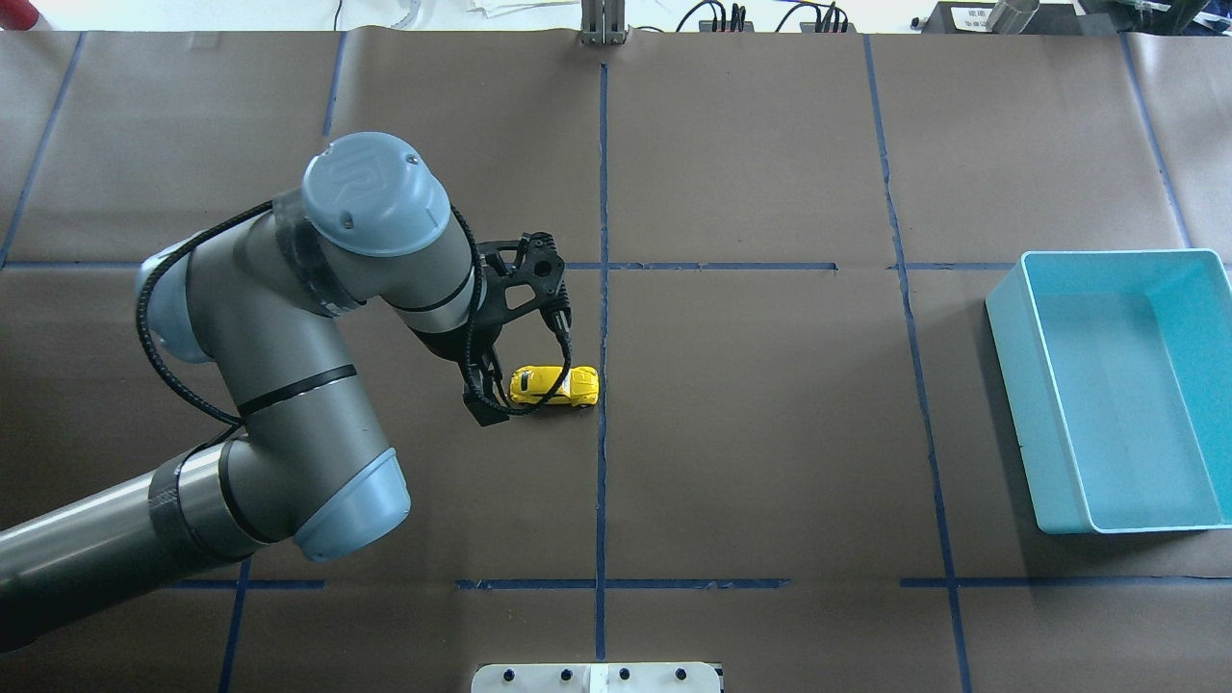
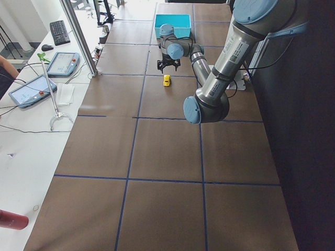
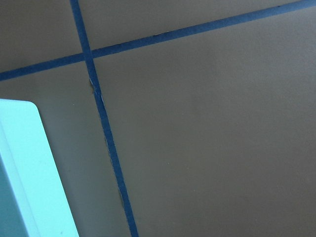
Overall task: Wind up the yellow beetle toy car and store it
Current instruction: 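Move the left gripper over the yellow beetle toy car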
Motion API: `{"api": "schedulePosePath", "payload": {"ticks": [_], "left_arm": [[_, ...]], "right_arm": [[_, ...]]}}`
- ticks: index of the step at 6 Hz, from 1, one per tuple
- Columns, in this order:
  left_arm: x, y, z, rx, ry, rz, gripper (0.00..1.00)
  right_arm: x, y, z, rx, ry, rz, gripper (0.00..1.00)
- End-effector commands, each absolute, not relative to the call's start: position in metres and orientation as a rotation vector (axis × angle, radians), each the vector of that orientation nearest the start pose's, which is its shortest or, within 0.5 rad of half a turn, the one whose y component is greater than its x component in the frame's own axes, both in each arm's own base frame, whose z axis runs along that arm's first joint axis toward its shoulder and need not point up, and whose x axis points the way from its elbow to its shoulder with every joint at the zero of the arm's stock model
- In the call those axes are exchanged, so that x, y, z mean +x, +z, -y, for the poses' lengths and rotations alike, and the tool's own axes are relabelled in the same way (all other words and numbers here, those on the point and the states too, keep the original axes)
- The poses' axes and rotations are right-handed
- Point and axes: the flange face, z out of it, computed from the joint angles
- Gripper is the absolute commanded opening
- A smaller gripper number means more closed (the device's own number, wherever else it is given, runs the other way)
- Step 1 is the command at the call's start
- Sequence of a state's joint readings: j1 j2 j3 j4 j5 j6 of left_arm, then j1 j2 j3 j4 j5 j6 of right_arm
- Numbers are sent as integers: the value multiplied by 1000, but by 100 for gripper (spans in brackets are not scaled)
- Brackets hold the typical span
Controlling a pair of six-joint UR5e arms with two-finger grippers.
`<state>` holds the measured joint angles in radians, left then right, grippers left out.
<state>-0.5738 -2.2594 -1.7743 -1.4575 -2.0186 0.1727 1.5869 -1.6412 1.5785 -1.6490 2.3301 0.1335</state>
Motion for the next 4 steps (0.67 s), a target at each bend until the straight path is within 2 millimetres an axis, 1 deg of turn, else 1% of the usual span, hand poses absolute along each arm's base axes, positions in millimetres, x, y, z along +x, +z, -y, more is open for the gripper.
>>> {"api": "schedulePosePath", "payload": {"ticks": [1,2,3,4], "left_arm": [[531,178,434,592,1370,-702,100],[547,181,437,640,1375,-694,100],[564,191,451,682,1367,-669,100],[581,194,461,686,1366,-666,100]], "right_arm": [[72,697,449,-178,196,750,100],[72,696,449,-178,194,750,100],[72,697,449,-179,195,750,100],[72,697,449,-179,195,750,100]]}}
